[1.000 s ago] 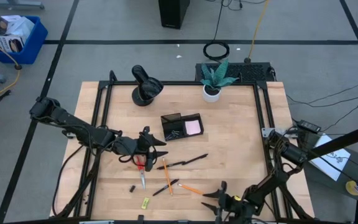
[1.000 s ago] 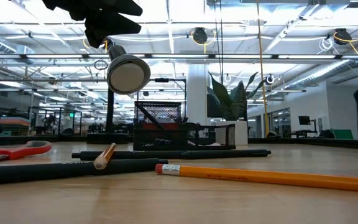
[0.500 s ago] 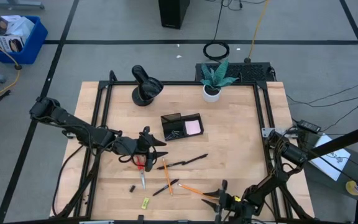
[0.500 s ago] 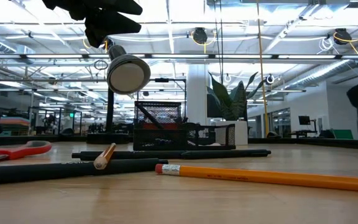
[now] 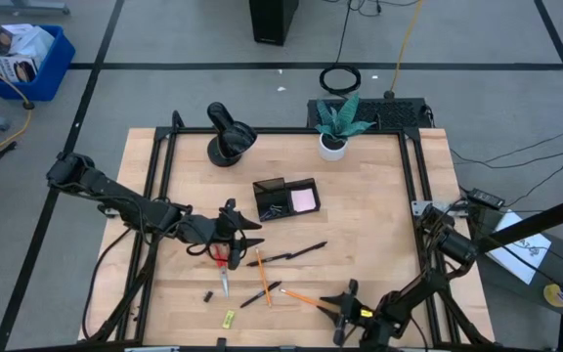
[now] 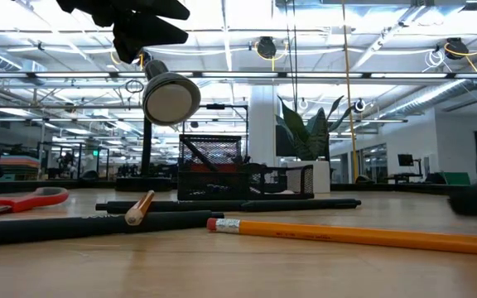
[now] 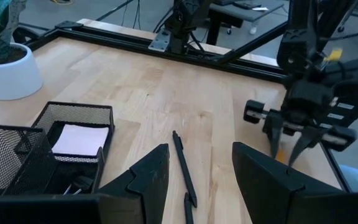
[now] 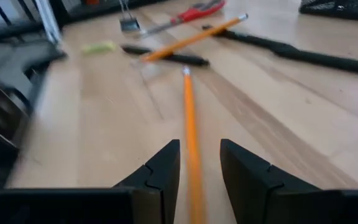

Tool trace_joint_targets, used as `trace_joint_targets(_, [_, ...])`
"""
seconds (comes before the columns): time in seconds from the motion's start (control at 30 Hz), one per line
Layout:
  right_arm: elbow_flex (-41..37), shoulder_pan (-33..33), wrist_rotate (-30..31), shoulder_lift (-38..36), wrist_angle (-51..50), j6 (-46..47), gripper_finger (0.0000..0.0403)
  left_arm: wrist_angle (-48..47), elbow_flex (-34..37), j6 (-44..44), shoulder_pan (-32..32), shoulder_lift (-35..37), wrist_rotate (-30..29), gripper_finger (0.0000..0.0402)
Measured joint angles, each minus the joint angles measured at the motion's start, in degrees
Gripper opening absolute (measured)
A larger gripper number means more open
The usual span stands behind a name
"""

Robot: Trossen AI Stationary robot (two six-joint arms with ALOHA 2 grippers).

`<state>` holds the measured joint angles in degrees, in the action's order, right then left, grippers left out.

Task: Pick and place office supplies into organizer
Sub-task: Put the orange pencil into the desk organizer

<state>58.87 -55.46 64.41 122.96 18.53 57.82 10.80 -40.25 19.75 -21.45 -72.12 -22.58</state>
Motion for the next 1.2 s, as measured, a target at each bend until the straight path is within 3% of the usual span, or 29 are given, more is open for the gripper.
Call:
trace_joint_targets(0.67, [3.2, 2.0, -5.7, 3.4, -1.1, 1.6, 0.0108, 0.2, 0.0, 0.0, 0.0, 0.0, 0.0, 0.0179])
trace_joint_targets(1.2, [3.1, 4.0, -9.0, 3.5, -6.3, 4.8, 0.0043, 0.2, 0.0, 0.0, 0.0, 0.0, 0.0, 0.018])
